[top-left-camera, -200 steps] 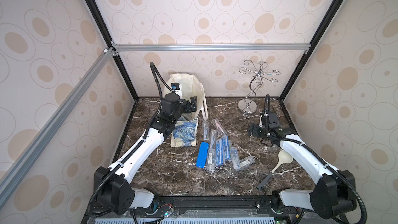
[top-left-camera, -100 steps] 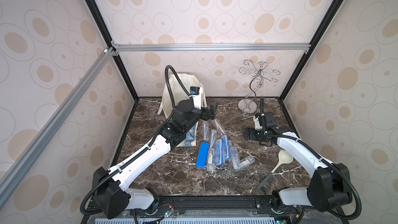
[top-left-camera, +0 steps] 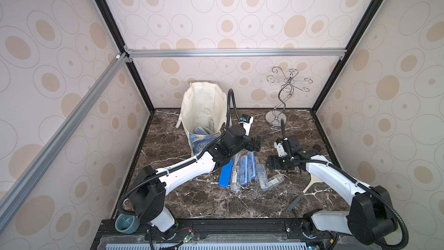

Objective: Put the compass set into the canvas bag
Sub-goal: Pick up the compass set from the compass set.

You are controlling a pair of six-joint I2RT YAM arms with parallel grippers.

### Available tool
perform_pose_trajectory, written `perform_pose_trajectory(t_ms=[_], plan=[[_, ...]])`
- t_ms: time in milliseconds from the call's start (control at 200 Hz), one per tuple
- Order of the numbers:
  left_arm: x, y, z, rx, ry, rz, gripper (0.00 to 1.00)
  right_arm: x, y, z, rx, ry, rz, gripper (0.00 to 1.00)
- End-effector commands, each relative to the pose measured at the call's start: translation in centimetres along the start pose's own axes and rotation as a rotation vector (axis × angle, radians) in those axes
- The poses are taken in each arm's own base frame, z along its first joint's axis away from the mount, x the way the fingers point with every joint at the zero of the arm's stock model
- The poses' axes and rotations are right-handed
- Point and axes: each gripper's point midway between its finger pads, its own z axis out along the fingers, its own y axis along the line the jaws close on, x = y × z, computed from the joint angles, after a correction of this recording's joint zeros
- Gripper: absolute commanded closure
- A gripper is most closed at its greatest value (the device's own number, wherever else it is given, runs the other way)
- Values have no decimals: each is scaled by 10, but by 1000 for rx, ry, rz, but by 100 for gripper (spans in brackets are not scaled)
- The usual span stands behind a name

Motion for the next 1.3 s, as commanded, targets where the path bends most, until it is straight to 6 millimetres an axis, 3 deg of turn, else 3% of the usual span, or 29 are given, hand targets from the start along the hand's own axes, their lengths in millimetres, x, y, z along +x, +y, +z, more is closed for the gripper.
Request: perform_pose_trajectory(t_ms=[0,450,835,1135,1296], plan=[[0,10,-5,-60,-22,-65,0,13,7,7,10,38,-29,17],[18,26,-20,-100,-25,-102,0,37,24,35,94,141,-140,26],[21,30,-23,-119,-18,-81,0,36,29,53,105,171,-130,38],[23,32,-21,-127,-10,-73,0,33,31,57,103,169,-121,57],[24,32,-20,-128,-4,-69,0,25,34,53,94,139,-110,60]])
